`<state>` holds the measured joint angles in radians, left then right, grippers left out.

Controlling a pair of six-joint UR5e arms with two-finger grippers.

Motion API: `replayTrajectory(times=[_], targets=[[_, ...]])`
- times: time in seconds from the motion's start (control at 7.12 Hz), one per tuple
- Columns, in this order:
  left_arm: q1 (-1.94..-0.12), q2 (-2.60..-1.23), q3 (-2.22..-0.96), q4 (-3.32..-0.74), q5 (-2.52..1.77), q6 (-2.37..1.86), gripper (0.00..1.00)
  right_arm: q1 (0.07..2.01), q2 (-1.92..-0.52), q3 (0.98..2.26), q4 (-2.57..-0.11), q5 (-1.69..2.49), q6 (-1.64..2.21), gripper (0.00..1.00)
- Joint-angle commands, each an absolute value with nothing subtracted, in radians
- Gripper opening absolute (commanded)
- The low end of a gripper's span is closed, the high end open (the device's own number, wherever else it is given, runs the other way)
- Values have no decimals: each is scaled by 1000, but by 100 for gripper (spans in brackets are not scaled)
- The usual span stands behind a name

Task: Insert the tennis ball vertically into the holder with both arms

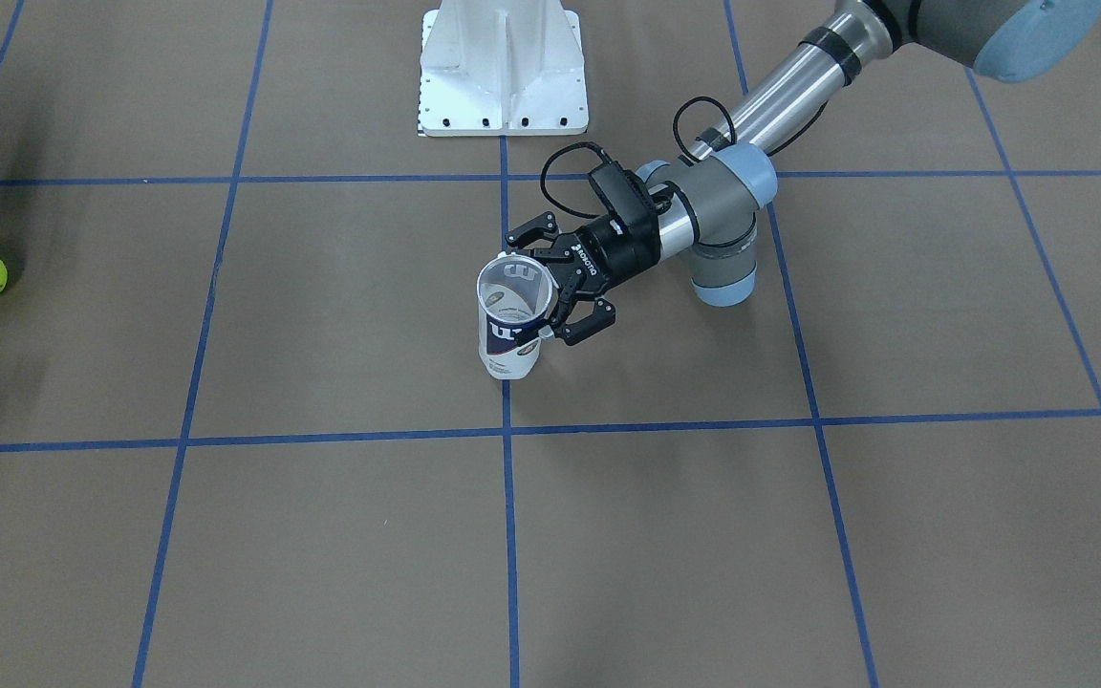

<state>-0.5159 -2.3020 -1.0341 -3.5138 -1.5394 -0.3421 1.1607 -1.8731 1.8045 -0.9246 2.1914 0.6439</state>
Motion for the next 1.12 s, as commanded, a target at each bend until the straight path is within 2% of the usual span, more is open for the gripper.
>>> replayTrajectory(times=[0.0, 0.98], targets=[[-515, -2301, -1034, -3514, -1540, -339, 84, 1085, -1890, 1799, -875, 2119, 713, 99], [-515, -2299, -1032, -3514, -1540, -334, 86, 957, -1940, 1743, -776, 2019, 744, 99]])
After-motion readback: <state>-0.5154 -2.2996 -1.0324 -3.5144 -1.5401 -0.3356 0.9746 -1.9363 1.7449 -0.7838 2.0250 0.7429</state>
